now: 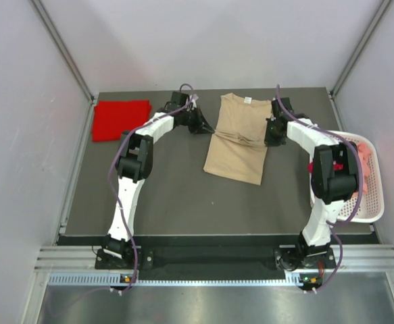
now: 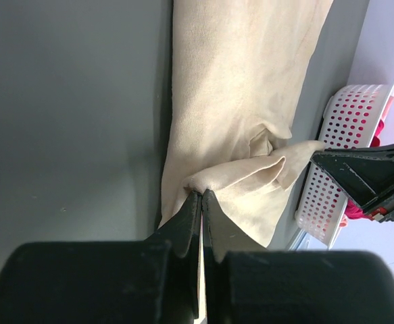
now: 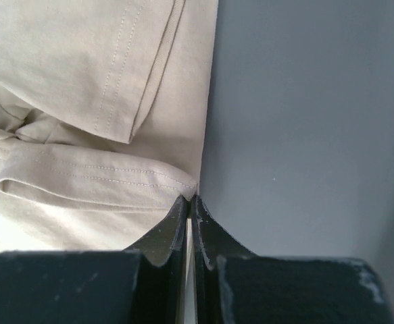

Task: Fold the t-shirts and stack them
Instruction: Fold the tshirt

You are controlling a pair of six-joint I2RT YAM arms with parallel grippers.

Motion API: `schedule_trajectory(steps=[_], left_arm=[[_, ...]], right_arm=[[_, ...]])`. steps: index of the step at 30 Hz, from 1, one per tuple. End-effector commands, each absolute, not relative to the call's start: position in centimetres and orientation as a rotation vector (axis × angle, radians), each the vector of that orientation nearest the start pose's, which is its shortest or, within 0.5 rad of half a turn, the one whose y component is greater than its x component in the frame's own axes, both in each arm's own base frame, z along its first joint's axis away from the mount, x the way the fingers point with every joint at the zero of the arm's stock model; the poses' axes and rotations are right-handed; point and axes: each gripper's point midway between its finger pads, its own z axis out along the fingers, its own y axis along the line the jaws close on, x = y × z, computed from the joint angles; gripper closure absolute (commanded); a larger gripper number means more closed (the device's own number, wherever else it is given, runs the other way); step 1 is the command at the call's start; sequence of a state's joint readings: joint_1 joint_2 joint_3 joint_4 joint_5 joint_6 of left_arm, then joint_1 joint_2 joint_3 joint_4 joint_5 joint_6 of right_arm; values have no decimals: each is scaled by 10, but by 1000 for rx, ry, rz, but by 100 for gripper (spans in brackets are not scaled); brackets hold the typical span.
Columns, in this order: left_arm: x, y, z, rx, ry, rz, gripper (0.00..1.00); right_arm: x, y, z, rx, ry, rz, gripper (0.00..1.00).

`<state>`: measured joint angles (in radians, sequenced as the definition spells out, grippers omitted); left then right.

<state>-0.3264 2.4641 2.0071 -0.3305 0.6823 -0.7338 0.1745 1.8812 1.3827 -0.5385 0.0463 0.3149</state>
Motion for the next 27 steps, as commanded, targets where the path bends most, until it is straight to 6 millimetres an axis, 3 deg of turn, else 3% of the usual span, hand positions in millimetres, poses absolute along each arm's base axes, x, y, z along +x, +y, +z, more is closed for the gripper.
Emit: schedule_trajectory(steps=[1, 5, 8, 11, 12, 14, 17, 18, 19, 22, 27], left_arm=[[537, -311, 104, -100, 2377, -1299, 100], [539, -312, 100, -120, 2377, -1315, 100], [541, -308, 97, -137, 2384, -1275, 91], [546, -296, 101, -157, 2379, -1203, 85], [547, -291, 109, -164, 2364, -1179, 84], [553, -273, 125, -194, 2317, -1080, 72], [551, -262, 139, -175, 2297, -989, 69], [547, -261, 150, -156, 2284, -966, 70], [541, -267, 152, -129, 2289, -953, 71], [520, -278, 151, -64, 2314, -950, 74], [493, -302, 123, -1, 2392, -1032, 86]], right_arm=[[451, 75, 78, 215, 2545, 111, 100], [455, 74, 68, 212, 2556, 116, 98], [459, 72, 66, 204, 2546, 115, 95], [467, 69, 77, 204, 2507, 106, 80], [470, 65, 83, 218, 2483, 87, 78], [472, 61, 102, 232, 2440, 71, 73], [463, 60, 125, 243, 2399, 79, 72], [455, 64, 123, 245, 2412, 112, 72], [451, 67, 132, 239, 2397, 142, 80], [435, 83, 126, 201, 2419, 212, 98], [412, 96, 92, 199, 2502, 302, 100]])
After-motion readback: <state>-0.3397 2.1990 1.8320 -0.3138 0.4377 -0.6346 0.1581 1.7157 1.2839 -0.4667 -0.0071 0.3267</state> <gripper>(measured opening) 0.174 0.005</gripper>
